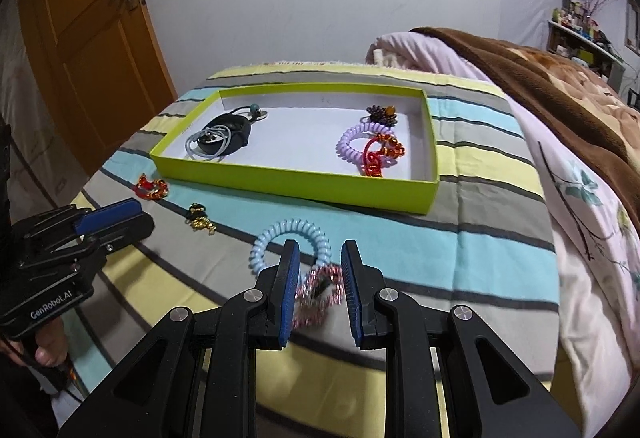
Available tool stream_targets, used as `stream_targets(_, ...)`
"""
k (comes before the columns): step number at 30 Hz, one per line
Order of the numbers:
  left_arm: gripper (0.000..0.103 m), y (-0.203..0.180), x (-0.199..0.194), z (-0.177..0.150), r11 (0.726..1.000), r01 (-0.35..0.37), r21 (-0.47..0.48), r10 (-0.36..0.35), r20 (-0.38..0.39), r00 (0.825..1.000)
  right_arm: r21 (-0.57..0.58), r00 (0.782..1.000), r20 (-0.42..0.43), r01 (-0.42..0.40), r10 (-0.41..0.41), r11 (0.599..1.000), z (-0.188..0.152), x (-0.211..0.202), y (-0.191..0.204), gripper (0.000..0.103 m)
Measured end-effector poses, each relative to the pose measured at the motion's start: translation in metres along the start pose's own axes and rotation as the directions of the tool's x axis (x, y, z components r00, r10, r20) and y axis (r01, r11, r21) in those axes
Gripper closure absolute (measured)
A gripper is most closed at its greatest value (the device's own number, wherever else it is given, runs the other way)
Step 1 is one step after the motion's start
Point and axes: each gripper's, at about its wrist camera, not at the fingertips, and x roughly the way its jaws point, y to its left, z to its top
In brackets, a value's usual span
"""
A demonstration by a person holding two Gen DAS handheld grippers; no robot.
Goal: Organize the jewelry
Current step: 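Grasp the gold-black brooch with left tool while right tool grasps the light-blue coil, then carry the brooch and blue coil into the box and lower them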
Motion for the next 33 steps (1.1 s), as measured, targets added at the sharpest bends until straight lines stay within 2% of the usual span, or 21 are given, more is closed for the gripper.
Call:
stream_targets(12, 0.077, 0.002, 0.033, 0.008, 0.999, 0.007, -0.037, -0.01, -0.082, 0.997, -0.067, 0.995, -0.096, -0.02, 0.013, 0.998, 0.008, 0.037, 0.003, 0.081)
stream_targets(18, 0.077, 0.001, 0.046, 0.009, 0.999, -0.016, -0.041, 0.011, -0.137, 0.99, -0.097, 0.996, -0.093, -0.007, -0.002, 0.995, 0.009, 0.04, 0.008, 0.081)
stream_targets(20, 0.077, 0.0, 0.047, 0.01, 0.999, -0.018, -0.039, 0.012, -0.138, 0.99, -0.106, 0.996, -0.091, -0.004, -0.006, 0.994, 0.009, 0.04, 0.009, 0.092)
stream_targets(21, 0.077, -0.001, 0.048, 0.01, 0.999, -0.019, -0.035, 0.014, -0.14, 0.99, -0.106, 0.996, -0.089, -0.002, -0.007, 0.994, 0.009, 0.04, 0.009, 0.092)
stream_targets(24, 0.084, -0.002, 0.048, 0.009, 0.999, -0.023, -0.026, 0.019, -0.142, 0.99, -0.102, 0.997, -0.081, 0.0, -0.008, 0.995, 0.01, 0.039, 0.009, 0.093)
stream_targets(33, 0.087, -0.001, 0.043, 0.01, 1.0, 0.0, -0.031, -0.003, -0.116, 0.993, -0.086, 0.999, -0.047, -0.004, 0.0, 0.996, 0.011, 0.029, 0.009, 0.093)
